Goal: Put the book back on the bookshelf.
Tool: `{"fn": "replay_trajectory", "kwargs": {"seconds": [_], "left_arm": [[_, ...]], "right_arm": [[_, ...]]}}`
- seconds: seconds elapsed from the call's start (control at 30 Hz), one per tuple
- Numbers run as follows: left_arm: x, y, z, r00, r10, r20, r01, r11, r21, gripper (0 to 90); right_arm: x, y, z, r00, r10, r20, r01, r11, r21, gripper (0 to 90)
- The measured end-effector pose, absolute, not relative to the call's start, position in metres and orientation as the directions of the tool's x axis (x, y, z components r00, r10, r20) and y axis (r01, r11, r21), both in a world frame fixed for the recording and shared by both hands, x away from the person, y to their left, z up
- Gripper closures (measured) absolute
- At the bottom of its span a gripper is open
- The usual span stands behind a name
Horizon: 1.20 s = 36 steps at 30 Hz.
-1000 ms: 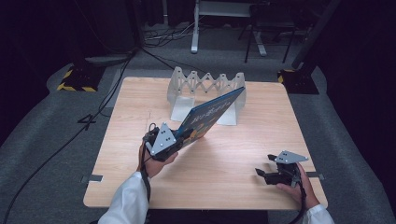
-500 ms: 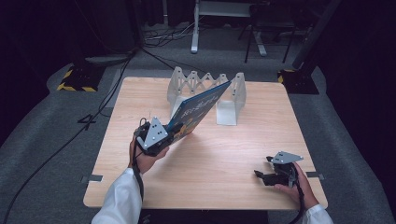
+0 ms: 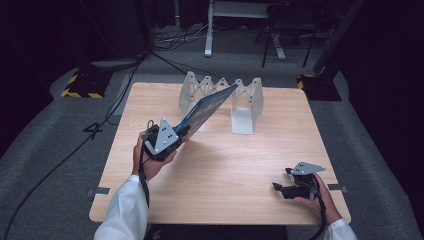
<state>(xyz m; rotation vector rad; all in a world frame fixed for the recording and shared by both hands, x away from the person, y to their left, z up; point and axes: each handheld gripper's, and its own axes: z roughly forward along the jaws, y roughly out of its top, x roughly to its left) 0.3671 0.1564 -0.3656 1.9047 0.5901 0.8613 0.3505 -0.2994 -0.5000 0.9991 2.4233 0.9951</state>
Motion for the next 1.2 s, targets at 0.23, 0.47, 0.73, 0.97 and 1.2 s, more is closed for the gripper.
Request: {"fn": "replay_trajectory", "kwargs": {"seconds": [0.23, 0.47, 0.73, 0.97, 1.2], "left_arm": [[0.379, 0.165, -0.358, 0.568, 0.774, 0.281, 0.059, -0.378, 0.924, 82.9], [0.399, 0.173, -0.368, 0.501, 0.851, 0.154, 0.103, -0.235, 0.966, 82.8], [0.417, 0.166, -0.388, 0.471, 0.88, 0.064, 0.123, -0.137, 0.983, 82.7], [0.417, 0.166, -0.399, 0.451, 0.892, -0.003, 0.128, -0.061, 0.99, 82.4], [0.422, 0.164, -0.409, 0.423, 0.906, -0.026, 0.155, -0.044, 0.987, 82.7]], "right_arm": [[0.352, -0.301, -0.501, -0.701, 0.712, -0.029, 0.483, 0.504, 0.716, 20.2], [0.351, -0.301, -0.5, -0.704, 0.709, -0.033, 0.479, 0.509, 0.715, 20.2], [0.351, -0.301, -0.501, -0.713, 0.7, -0.04, 0.467, 0.516, 0.718, 19.9], [0.351, -0.301, -0.501, -0.716, 0.697, -0.039, 0.462, 0.515, 0.722, 18.9], [0.351, -0.301, -0.502, -0.715, 0.699, -0.023, 0.47, 0.505, 0.724, 18.8]]}}
